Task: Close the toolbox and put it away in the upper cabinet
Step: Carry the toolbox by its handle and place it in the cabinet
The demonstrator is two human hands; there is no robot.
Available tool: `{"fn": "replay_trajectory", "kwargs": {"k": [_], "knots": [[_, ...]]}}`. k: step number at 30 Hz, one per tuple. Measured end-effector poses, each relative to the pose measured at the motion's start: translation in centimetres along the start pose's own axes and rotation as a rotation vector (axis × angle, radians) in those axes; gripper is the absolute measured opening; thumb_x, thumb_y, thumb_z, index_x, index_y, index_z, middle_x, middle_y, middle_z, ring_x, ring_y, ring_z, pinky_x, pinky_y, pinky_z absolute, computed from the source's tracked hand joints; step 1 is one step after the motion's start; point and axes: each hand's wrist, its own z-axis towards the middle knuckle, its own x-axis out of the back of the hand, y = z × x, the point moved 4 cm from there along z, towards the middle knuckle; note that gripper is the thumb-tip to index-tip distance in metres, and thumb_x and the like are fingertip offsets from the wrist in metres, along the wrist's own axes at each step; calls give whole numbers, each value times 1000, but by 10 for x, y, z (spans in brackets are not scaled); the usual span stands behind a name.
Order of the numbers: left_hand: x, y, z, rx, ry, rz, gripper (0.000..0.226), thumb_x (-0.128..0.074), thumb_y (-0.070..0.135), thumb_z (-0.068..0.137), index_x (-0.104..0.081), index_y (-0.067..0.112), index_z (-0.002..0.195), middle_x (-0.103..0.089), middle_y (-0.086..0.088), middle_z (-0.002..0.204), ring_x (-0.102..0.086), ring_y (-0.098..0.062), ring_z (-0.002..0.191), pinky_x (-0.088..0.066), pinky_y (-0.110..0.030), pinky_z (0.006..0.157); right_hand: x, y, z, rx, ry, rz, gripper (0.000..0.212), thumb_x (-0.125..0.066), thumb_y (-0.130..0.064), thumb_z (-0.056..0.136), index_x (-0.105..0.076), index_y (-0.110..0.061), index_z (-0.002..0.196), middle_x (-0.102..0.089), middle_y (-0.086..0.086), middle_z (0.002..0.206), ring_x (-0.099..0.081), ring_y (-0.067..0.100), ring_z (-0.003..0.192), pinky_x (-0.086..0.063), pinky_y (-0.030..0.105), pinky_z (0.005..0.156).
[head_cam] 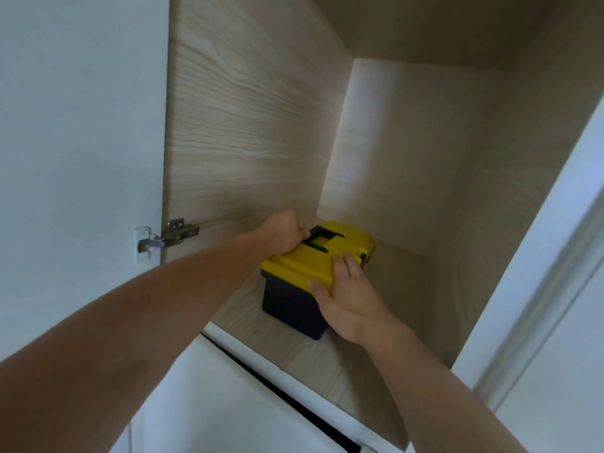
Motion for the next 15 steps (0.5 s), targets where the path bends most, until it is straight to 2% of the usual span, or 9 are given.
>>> {"fn": "replay_trajectory", "kwargs": {"k": [4, 6, 8, 9, 11, 13, 15], "knots": [[4, 4, -22, 5, -12, -16, 40, -45, 32, 98, -70, 3, 110, -70, -19, 106, -63, -28, 94, -50, -40, 84, -2, 3, 3, 0, -3, 1, 74, -38, -50, 96, -10, -9, 151, -2, 15, 161, -2, 26, 146, -12, 44, 117], [6, 0, -45, 6, -6, -56, 37, -43, 33, 99, -69, 9, 111, -68, -12, 99, -58, -21, 85, -48, -34, 76, -1, 3, 3, 2, -10, -22, 73, -37, -51, 96, -12, -9, 150, -4, 17, 161, -4, 29, 146, -15, 46, 116], [7, -3, -72, 29, -12, -127, 28, -44, 33, 100, -66, 17, 102, -62, -5, 89, -55, -17, 78, -44, -29, 69, 1, 1, 1, 2, -1, -89, 71, -34, -52, 96, -14, -10, 150, -10, 18, 159, -12, 32, 144, -19, 49, 114], [5, -3, -83, 41, -18, -178, 26, -45, 31, 99, -66, 16, 103, -61, -3, 90, -56, -16, 81, -44, -27, 68, 3, 1, 0, 1, 13, -143, 70, -32, -52, 96, -15, -10, 150, -14, 18, 158, -15, 33, 143, -21, 51, 113], [10, -1, -110, 57, -20, -198, 31, -46, 26, 99, -66, 11, 116, -63, -5, 101, -58, -19, 93, -45, -28, 78, 6, -6, -12, 39, 46, -251, 69, -27, -53, 96, -12, -12, 150, -15, 18, 157, -14, 34, 143, -19, 53, 113], [20, 1, -137, 83, 9, -159, 36, -49, 25, 97, -61, 10, 128, -64, -10, 122, -59, -26, 113, -43, -30, 90, 9, -16, -30, 124, 82, -329, 69, -24, -55, 96, -9, -16, 150, -12, 17, 159, -10, 34, 144, -15, 55, 113], [32, -3, -167, 140, 60, -136, 46, -53, 30, 96, -50, 13, 139, -53, -10, 142, -51, -27, 129, -38, -28, 96, 13, -32, -50, 237, 113, -363, 68, -26, -57, 95, -10, -20, 150, -10, 14, 160, -10, 33, 145, -15, 54, 114]]}}
